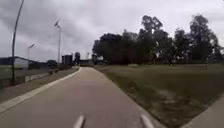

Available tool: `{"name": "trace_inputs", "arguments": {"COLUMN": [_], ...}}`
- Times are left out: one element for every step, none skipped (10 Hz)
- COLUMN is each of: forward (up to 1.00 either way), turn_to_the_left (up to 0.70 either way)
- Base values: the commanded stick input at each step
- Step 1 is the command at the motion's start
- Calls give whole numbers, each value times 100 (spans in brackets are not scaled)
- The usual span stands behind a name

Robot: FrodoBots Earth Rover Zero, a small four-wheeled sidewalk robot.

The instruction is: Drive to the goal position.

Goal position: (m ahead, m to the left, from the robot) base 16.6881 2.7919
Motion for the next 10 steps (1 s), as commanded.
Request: {"name": "trace_inputs", "arguments": {"forward": [97, 98, 98, 98, 98, 98, 99, 100, 100, 100], "turn_to_the_left": [38, 39, 39, 39, 10, 0, 0, 0, 0, 0]}}
